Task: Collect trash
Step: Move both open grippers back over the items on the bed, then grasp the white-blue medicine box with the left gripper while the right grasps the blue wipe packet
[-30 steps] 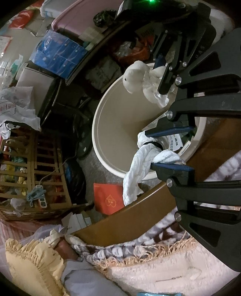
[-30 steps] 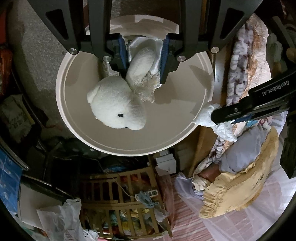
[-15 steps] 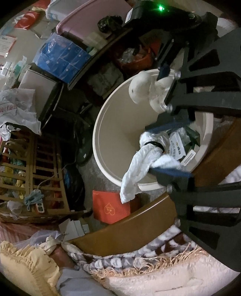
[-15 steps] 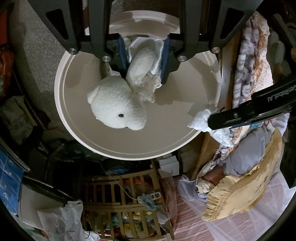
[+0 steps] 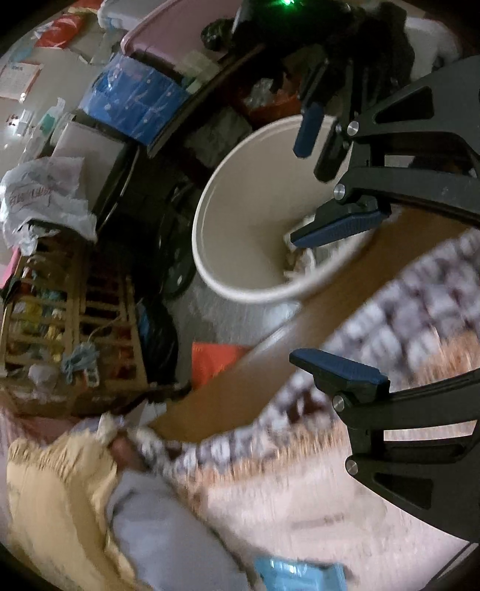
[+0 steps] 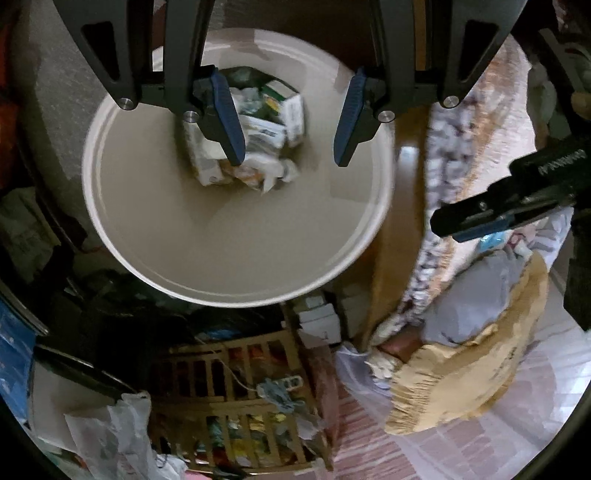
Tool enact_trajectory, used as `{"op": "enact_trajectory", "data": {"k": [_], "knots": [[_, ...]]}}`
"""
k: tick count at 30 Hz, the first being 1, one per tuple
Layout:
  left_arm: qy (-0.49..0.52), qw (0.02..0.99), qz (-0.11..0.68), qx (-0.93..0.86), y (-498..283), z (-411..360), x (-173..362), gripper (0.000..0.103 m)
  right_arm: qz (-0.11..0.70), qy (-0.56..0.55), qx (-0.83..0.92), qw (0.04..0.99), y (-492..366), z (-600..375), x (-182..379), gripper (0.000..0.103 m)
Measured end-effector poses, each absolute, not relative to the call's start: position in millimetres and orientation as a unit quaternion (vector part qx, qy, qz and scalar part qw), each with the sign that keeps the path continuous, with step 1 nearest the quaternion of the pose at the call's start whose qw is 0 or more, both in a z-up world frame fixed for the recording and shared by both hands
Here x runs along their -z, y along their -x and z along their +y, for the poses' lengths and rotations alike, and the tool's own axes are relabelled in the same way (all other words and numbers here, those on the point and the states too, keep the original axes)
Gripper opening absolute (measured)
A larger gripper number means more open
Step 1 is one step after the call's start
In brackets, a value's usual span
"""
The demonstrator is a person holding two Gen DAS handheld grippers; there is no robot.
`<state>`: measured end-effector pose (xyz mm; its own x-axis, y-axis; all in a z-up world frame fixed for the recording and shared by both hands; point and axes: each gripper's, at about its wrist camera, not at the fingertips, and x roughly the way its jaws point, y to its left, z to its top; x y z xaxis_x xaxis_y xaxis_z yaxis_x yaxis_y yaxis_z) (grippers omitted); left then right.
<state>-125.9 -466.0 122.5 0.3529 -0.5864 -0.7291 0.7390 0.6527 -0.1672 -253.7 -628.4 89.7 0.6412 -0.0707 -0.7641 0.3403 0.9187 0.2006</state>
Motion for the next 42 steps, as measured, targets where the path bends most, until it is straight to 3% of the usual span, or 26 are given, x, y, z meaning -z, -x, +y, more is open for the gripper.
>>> {"op": "enact_trajectory", "data": {"k": [3, 6, 26, 42], "knots": [[-0.101, 0.831, 0.390, 0.384, 120.7, -442.9, -123.9, 0.056, 0.405, -0.158, 0.100, 0.895, 245.2, -609.1, -95.8, 0.048], [-0.104, 0.840, 0.386, 0.366, 114.9, -419.2, -124.0, 0.056, 0.406, -0.150, 0.082, 0.898, 235.7, -586.9, -98.4, 0.056], [-0.044, 0.885, 0.408, 0.222, 51.3, -227.1, -102.4, 0.056, 0.439, -0.112, -0.046, 0.890, 137.9, -440.1, -90.1, 0.061], [0.024, 0.894, 0.428, 0.129, -15.9, -105.6, -84.6, 0.056, 0.474, -0.134, -0.096, 0.865, -33.2, -334.3, -59.5, 0.073]]}}
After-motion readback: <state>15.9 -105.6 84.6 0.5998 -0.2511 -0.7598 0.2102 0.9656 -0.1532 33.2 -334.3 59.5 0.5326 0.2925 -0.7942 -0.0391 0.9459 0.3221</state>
